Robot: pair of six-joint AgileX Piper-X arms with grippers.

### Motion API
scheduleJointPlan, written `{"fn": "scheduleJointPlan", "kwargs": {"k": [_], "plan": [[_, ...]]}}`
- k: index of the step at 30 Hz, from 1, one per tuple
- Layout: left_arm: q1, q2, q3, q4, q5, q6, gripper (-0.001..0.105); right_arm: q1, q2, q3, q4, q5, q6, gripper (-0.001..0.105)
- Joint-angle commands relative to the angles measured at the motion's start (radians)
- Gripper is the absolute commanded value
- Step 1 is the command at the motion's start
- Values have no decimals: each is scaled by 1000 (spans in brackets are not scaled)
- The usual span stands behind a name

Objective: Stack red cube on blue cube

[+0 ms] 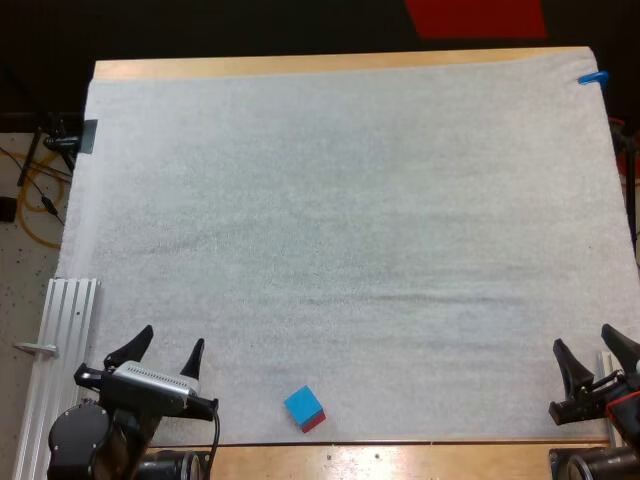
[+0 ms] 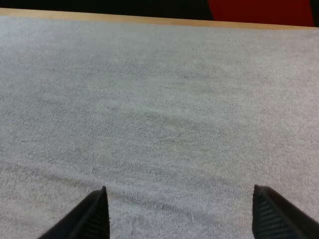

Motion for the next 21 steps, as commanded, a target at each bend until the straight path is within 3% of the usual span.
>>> {"fn": "scheduleJointPlan", "kwargs": {"k": [1,13,21], "plan": [[-3,-133,-2,-11,5,-9,63,-5,-30,-4,-4,-4,3,59],[-3,-129,-13,0,5,-9,63,-3,31,-15,7,-65,2,59],[-56,69,-220,247,5,42,63,4,237,-140,23,-131,-35,59]]}}
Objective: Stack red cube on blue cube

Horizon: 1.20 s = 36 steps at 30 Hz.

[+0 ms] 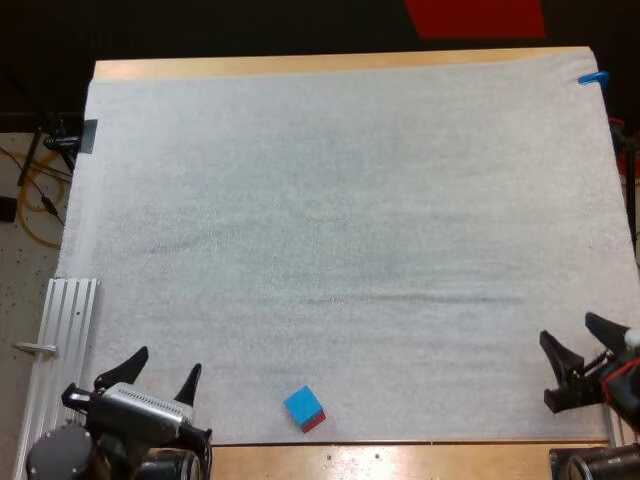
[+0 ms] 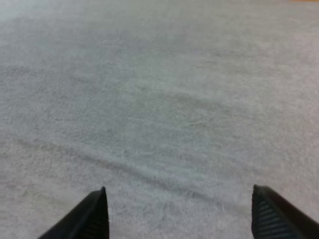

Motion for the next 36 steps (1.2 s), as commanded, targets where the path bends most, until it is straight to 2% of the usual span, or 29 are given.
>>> {"fn": "scheduleJointPlan", "kwargs": {"k": [1,5,9,15,23,27,36], "plan": [[-20,35,-34,32,5,33,63,10,38,-31,-2,-31,-22,59],[-119,126,-139,104,2,90,63,73,141,-97,-2,-35,-76,59],[-208,189,-214,176,-3,104,63,166,227,-161,-2,-35,-110,59],[-277,223,-282,288,-3,130,63,300,347,-233,-2,-37,-146,59],[-321,223,-320,358,15,130,63,453,469,-273,-8,-58,-198,59],[-320,223,-329,358,84,130,63,521,518,-298,-8,-58,-227,59],[-320,223,-329,358,141,138,63,570,566,-312,-43,-60,-255,59]]}}
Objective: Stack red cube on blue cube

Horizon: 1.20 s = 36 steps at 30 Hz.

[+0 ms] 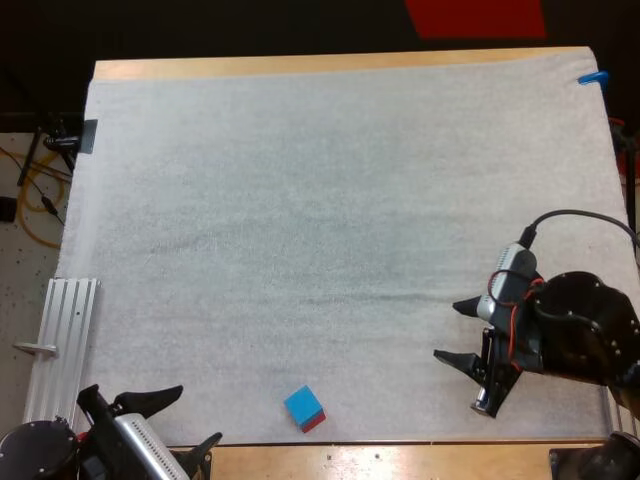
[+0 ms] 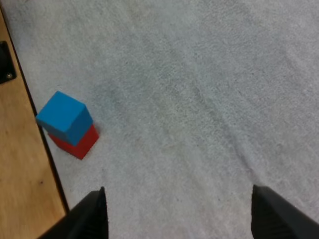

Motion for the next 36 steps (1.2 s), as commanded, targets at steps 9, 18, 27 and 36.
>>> {"fn": "scheduleJointPlan", "kwargs": {"k": [9,18,27,36], "plan": [[-3,2,-6,31,11,5,63,2,8,-9,-70,-39,-36,59],[-3,2,-6,31,11,5,63,2,98,-9,-123,-118,-48,59],[-3,2,14,31,11,5,63,144,153,-9,-189,-140,-284,59],[-3,2,15,31,11,5,63,315,306,-9,-342,-111,-384,59]]}}
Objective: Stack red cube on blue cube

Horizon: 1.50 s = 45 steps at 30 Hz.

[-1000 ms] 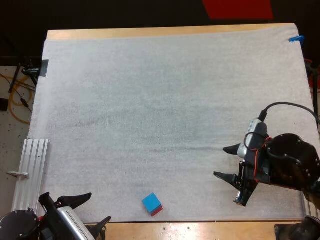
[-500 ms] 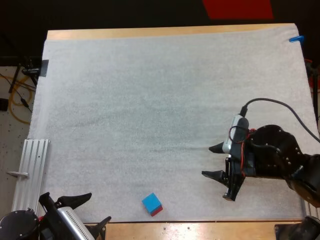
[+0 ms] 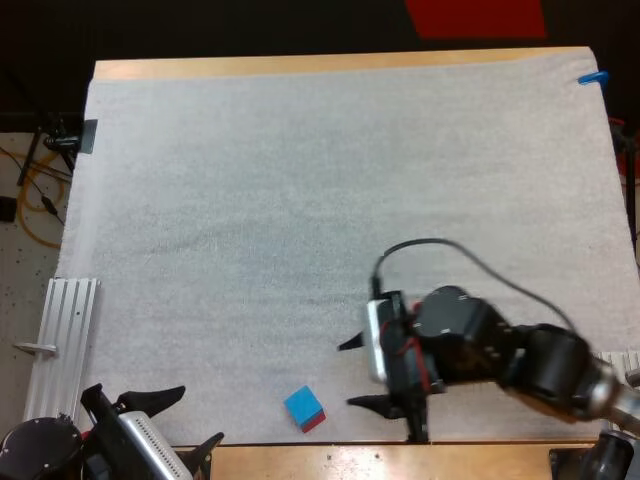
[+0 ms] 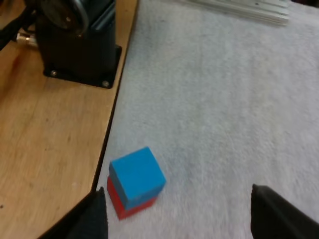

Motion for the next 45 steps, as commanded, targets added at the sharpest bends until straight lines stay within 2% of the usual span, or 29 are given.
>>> {"fn": "scheduleJointPlan", "kwargs": {"k": [1,12,20,27,45], "plan": [[-3,2,2,31,8,5,63,17,25,-8,-33,-1,-58,59],[-3,2,2,31,8,5,63,120,271,-8,-82,159,-321,59],[-3,2,2,31,8,5,63,149,364,-15,-151,213,-332,59],[-3,2,2,31,8,5,63,149,419,-58,-150,206,-332,59],[-3,2,2,27,8,13,63,187,474,-58,-148,182,-278,59]]}}
